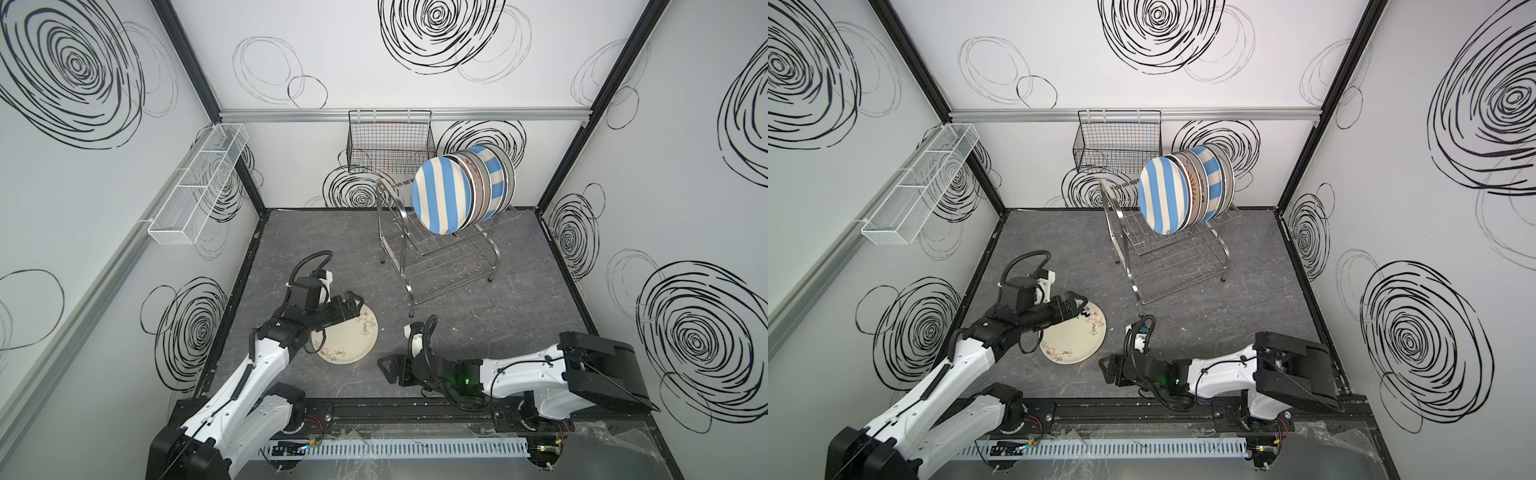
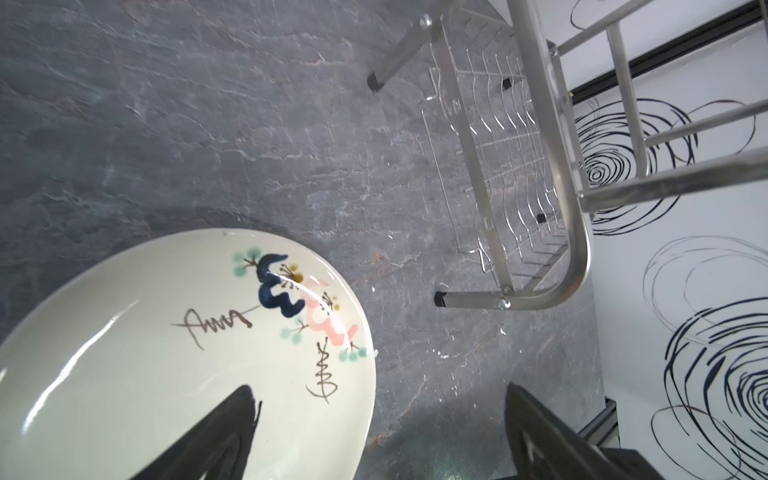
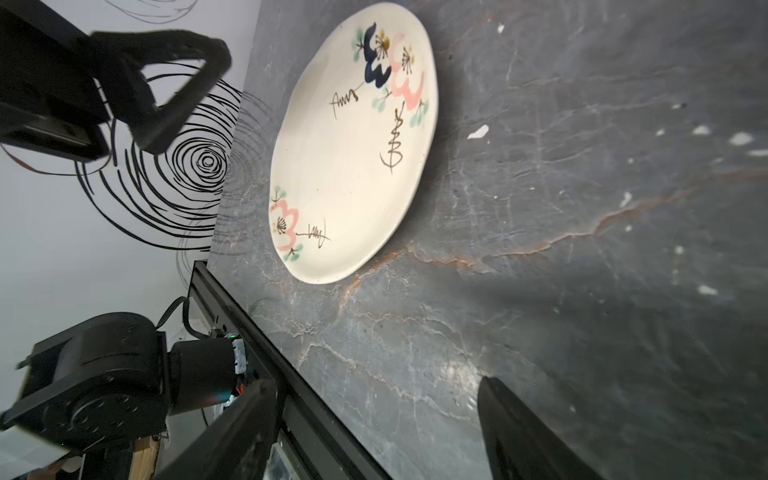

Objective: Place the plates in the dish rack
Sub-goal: 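Push the floral cream plate toward the right gripper, which pinches its rim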

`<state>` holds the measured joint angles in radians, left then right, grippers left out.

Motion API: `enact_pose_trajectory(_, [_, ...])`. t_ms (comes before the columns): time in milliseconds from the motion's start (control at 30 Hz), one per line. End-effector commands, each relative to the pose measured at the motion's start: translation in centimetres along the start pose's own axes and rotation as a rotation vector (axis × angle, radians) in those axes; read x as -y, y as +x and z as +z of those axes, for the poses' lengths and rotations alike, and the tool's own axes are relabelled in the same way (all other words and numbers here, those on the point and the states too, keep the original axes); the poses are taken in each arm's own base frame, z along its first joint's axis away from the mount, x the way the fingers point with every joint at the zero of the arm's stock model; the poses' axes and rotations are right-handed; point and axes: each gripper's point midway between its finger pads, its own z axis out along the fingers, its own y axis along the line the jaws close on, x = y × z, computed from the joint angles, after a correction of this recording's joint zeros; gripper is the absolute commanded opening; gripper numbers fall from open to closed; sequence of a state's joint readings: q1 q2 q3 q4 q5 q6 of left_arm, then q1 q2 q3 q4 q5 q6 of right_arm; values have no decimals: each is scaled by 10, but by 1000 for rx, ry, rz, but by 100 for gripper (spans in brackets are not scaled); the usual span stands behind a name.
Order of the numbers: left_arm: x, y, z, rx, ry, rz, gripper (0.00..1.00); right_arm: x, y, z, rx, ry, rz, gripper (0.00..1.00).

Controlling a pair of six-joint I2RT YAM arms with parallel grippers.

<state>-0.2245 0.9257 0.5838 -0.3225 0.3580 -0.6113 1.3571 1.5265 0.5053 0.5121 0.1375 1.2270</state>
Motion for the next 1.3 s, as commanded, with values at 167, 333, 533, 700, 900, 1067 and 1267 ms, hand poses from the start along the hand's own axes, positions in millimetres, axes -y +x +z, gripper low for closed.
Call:
enact_pose_trajectory(167, [-3, -21, -13, 18, 57, 51, 96, -29, -34, 26, 51, -173, 111, 78])
enact_pose_trajectory(333, [-8, -23, -14, 17, 74, 31, 96, -22, -39, 46, 26, -134, 111, 78])
enact_pose_trajectory(533, [-9, -25, -15, 13, 87, 34, 96, -6, -39, 68, 2, -98, 152, 78])
enact_pose_trajectory(700, [-8, -29, -18, 19, 99, 35, 96, 2, -37, 78, -7, -122, 209, 75])
enact_pose_trajectory(900, [-11, -33, -20, 20, 111, 44, 96, 7, -34, 92, -24, -141, 255, 66])
enact_pose_trajectory(1067, [-11, -34, -19, 24, 113, 45, 96, 17, -29, 102, -42, -115, 288, 51])
enact_pose_trajectory(1267, [-11, -34, -21, 32, 115, 48, 96, 29, -28, 109, -47, -104, 329, 28])
